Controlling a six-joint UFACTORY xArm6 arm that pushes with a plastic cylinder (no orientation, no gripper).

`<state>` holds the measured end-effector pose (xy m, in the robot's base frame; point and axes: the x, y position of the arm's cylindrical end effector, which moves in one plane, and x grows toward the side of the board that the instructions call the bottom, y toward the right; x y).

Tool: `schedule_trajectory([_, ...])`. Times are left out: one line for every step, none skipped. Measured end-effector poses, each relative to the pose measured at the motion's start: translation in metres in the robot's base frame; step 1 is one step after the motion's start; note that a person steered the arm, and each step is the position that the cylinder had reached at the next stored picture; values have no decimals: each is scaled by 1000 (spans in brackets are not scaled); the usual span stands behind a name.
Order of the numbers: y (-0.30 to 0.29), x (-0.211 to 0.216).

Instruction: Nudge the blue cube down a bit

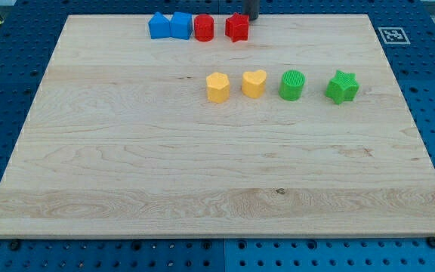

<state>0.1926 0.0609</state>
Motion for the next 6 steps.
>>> schedule_trajectory([0,0])
schedule_trajectory([-16,0])
schedule_trajectory([-59,0])
schedule_trajectory([-89,0])
schedule_trajectory([-98,2])
schedule_trajectory([-142,8])
